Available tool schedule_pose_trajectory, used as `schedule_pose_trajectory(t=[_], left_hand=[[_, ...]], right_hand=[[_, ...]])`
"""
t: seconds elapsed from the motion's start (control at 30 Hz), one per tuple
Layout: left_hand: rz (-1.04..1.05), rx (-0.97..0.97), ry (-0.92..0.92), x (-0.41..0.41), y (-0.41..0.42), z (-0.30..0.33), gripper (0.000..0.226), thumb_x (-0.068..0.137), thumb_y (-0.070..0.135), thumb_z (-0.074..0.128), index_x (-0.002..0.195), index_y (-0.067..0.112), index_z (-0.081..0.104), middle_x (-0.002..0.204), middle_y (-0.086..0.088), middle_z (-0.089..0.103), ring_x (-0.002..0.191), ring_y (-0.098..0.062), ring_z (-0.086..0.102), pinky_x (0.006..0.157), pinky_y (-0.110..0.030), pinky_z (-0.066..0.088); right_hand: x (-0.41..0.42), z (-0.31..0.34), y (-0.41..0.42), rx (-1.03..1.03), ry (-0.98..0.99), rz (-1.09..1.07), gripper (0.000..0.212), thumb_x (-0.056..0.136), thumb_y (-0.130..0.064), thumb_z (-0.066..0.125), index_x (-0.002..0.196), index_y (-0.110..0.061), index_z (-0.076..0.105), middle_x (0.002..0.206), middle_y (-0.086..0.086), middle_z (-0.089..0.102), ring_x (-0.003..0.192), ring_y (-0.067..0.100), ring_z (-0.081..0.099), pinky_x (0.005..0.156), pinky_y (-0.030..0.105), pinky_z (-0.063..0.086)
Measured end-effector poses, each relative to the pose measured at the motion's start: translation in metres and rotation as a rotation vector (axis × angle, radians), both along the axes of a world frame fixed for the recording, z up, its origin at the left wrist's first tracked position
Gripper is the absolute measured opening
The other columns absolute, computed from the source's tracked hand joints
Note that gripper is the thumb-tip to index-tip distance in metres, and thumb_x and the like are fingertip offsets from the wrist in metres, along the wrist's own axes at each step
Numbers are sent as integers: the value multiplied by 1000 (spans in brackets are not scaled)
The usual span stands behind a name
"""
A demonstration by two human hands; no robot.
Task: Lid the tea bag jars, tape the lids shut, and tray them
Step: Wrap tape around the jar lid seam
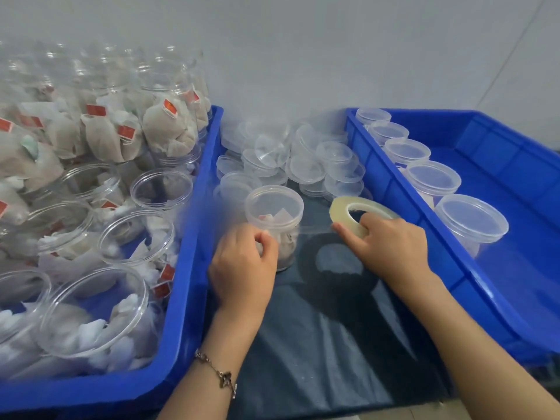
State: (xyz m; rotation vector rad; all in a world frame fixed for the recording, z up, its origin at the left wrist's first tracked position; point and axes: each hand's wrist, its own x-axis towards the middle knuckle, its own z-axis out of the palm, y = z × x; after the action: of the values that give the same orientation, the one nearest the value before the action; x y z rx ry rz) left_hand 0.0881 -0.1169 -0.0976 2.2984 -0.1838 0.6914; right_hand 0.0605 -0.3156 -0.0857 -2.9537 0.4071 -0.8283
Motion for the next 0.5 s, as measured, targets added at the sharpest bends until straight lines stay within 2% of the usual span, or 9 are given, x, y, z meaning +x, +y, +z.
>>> schedule_pose_trajectory(t=[0.23, 0.4, 0.5], left_hand=[[-16, 2, -37, 1, 1, -3, 18, 82, 6, 64, 66, 3, 56, 64, -9, 53, 54, -27, 48, 41, -33, 35], [-58, 27, -127, 0, 6, -6, 22, 86, 17, 47, 67, 7, 53, 64, -5, 52, 53, -21, 46, 39, -30, 33], [-49, 39, -138, 0, 7, -7, 23, 85, 19, 45, 67, 8, 53, 64, -5, 52, 54, -22, 47, 39, -30, 33]], right_hand=[[2, 2, 0, 11, -55, 41, 58, 76, -67, 46, 53, -14, 40, 44, 4, 40, 45, 30, 42, 45, 25, 27], [-2, 4, 2, 18, -119, 64, 63, 77, -70, 39, 49, -13, 37, 40, 4, 36, 39, 30, 40, 43, 22, 24], [-3, 4, 3, -2, -138, 82, 61, 76, -67, 38, 48, -13, 39, 39, 3, 35, 37, 29, 39, 42, 22, 25]])
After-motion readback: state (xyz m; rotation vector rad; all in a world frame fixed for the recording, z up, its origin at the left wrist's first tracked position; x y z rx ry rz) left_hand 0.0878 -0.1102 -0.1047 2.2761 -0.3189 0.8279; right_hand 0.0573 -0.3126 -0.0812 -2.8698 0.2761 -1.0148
